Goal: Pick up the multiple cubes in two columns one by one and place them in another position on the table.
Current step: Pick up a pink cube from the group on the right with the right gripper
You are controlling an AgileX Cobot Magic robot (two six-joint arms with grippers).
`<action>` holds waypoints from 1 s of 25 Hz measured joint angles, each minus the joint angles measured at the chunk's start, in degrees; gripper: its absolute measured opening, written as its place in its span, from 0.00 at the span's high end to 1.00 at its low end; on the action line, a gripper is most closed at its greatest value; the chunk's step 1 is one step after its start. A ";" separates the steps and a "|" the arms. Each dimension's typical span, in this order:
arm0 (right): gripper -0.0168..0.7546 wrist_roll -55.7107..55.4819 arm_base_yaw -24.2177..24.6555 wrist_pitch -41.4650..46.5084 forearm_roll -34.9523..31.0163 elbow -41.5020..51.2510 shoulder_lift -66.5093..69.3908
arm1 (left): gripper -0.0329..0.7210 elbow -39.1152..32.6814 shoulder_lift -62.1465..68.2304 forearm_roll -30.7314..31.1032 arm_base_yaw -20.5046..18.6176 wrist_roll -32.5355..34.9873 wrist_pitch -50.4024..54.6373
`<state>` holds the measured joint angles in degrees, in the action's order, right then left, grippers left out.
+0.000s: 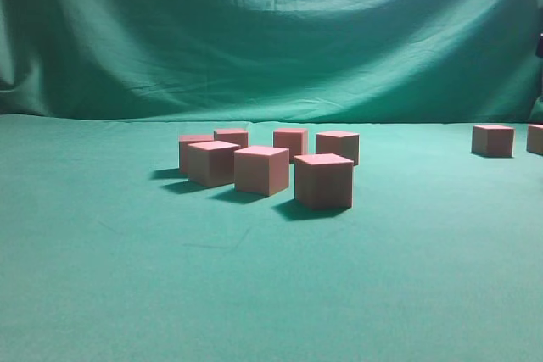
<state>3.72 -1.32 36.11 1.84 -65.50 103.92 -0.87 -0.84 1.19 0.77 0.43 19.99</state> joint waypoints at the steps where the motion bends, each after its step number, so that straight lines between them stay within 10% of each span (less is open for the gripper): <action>1: 0.33 0.00 0.00 -0.90 -0.13 0.00 0.32 | 0.96 0.00 0.00 0.00 0.00 0.00 0.00; 12: 0.33 0.13 -0.59 -4.86 -2.87 0.00 4.57 | 0.96 0.00 0.00 0.00 0.00 0.00 0.00; 18: 0.64 0.13 -0.98 -5.59 -3.13 -0.02 5.29 | 0.96 0.00 0.00 0.00 0.00 0.00 0.00; 25: 0.64 0.25 -0.98 2.62 -8.11 -2.37 3.40 | 0.96 0.00 0.00 0.00 0.00 0.00 0.00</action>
<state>3.96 -2.30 38.73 -6.27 -67.87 107.33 -0.87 -0.84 1.19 0.77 0.43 19.99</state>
